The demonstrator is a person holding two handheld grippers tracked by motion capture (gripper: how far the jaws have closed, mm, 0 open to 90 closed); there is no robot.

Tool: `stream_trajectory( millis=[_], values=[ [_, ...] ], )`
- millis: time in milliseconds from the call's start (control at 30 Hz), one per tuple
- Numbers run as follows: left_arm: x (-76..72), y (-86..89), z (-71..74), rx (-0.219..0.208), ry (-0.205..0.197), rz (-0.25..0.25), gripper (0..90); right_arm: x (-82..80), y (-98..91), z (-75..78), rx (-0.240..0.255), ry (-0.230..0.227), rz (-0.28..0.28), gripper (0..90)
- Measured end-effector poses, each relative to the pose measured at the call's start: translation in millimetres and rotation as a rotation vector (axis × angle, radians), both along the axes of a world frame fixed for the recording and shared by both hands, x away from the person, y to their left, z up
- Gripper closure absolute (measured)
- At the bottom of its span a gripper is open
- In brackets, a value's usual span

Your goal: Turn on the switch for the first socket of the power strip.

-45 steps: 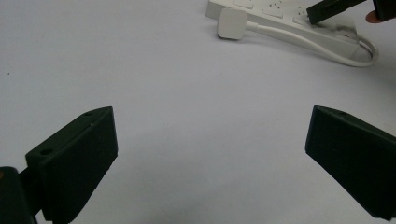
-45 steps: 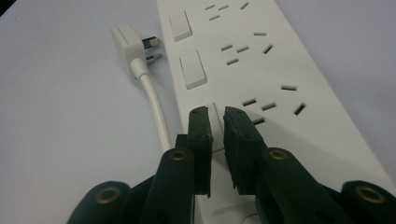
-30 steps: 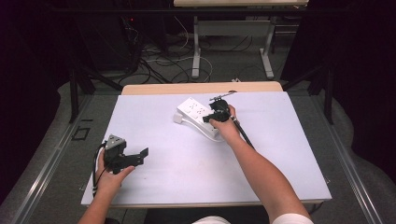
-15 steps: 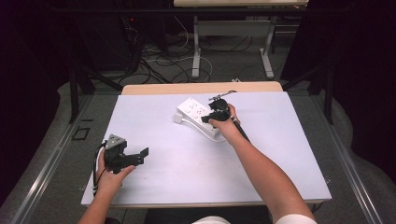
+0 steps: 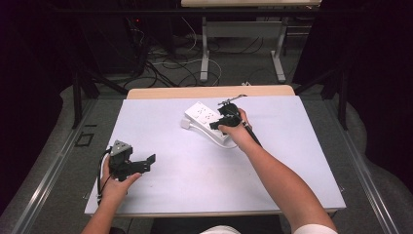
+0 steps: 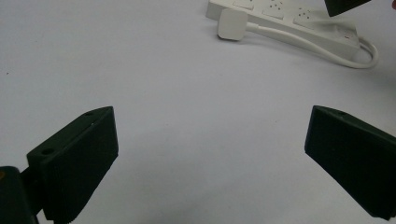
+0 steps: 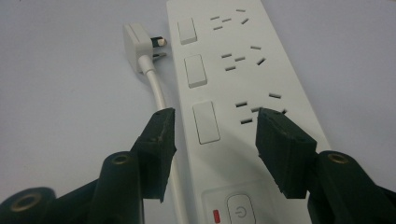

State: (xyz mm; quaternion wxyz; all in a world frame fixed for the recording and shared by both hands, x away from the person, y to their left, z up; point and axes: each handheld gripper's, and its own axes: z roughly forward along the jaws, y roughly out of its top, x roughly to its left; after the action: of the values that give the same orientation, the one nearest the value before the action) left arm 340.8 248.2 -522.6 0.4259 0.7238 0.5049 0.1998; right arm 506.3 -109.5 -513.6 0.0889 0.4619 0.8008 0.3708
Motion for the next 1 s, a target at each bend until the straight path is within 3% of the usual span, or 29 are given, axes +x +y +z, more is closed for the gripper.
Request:
stream_trajectory(
  millis=[100, 400, 633, 667, 700, 733, 1000],
  values=[
    [0.0, 0.3, -0.1, -0.001, -0.002, 0.001, 2.5, -1.7, -2.2, 2.4, 0.0, 0.011, 0.004, 46.5],
    [-0.1, 0.1, 0.2, 0.003, -0.002, -0.002, 2.5, -9.7, -3.1, 10.4, 0.036, -0.008, 0.03, 31.9],
    [-0.1, 0.4, 0.4, 0.009, 0.0, -0.006, 2.5, -18.7, -0.6, 16.2, 0.023, -0.013, 0.052, 26.3],
    [-0.1, 0.3, 0.4, 0.009, -0.001, -0.006, 2.5, -20.2, 0.9, 16.7, 0.043, -0.014, 0.051, 25.3],
    [-0.1, 0.4, 0.5, 0.011, -0.004, -0.006, 2.5, -21.1, 0.3, 17.6, 0.021, -0.018, 0.056, 24.4],
    [-0.1, 0.4, 0.5, 0.01, -0.005, -0.007, 2.5, -22.3, 1.5, 17.8, 0.042, -0.017, 0.056, 23.7],
    [-0.3, 0.3, 0.0, 0.007, -0.01, -0.002, 2.6, -29.2, 2.6, 23.1, 0.035, -0.018, 0.045, 16.5]
  ],
)
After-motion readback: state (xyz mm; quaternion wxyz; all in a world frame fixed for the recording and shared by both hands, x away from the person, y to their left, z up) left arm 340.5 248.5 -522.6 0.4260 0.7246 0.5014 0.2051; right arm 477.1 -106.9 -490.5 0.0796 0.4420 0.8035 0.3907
